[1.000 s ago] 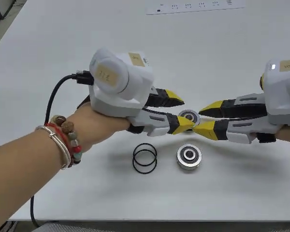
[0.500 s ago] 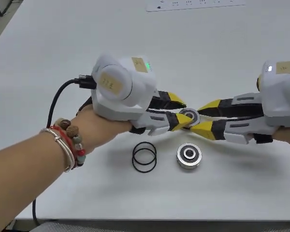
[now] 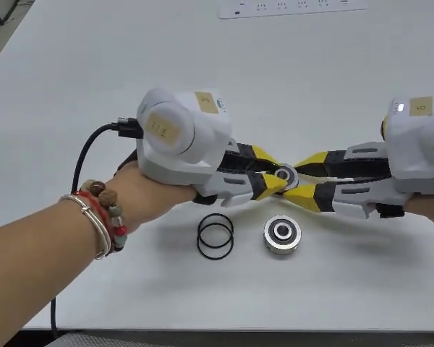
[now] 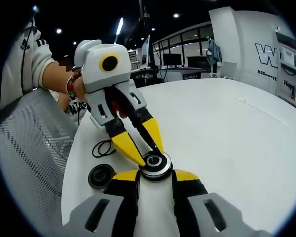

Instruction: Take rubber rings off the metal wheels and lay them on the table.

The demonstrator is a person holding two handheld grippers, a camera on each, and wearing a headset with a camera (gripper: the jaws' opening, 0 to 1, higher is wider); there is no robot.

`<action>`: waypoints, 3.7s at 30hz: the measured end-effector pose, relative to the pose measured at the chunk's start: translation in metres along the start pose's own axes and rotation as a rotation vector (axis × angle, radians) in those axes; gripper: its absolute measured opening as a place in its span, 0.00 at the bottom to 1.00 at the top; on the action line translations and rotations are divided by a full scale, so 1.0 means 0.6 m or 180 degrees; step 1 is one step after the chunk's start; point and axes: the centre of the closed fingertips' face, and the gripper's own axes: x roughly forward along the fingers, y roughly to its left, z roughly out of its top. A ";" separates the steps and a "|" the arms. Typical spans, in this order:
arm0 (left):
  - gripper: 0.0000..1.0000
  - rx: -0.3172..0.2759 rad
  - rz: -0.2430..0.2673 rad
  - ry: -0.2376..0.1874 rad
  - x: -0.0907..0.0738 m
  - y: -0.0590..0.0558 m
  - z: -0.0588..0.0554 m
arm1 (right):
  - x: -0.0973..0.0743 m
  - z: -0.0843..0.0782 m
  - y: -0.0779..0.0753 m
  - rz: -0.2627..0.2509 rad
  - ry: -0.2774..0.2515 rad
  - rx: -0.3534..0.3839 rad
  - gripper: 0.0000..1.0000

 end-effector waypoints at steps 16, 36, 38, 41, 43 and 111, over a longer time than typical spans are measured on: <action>0.15 0.0058 0.0076 0.0041 0.001 0.006 0.001 | -0.008 -0.007 -0.007 -0.0092 0.0146 -0.0008 0.00; 0.14 0.0141 0.0051 0.0013 -0.001 0.006 0.000 | 0.009 0.002 0.007 -0.0018 0.0112 -0.0183 0.25; 0.14 0.0143 0.0048 0.0008 -0.001 0.006 0.000 | 0.010 0.000 0.007 -0.0006 0.0114 -0.0212 0.25; 0.14 0.0138 0.0054 -0.0001 -0.001 0.005 0.000 | 0.007 -0.001 0.009 0.0019 0.0096 -0.0299 0.23; 0.14 0.0129 0.0060 -0.0006 -0.001 0.005 0.000 | 0.004 -0.002 0.009 0.0044 0.0093 -0.0289 0.22; 0.13 0.0180 0.0185 -0.0020 -0.006 -0.008 0.000 | -0.019 0.014 -0.005 -0.0206 -0.0043 0.1230 0.00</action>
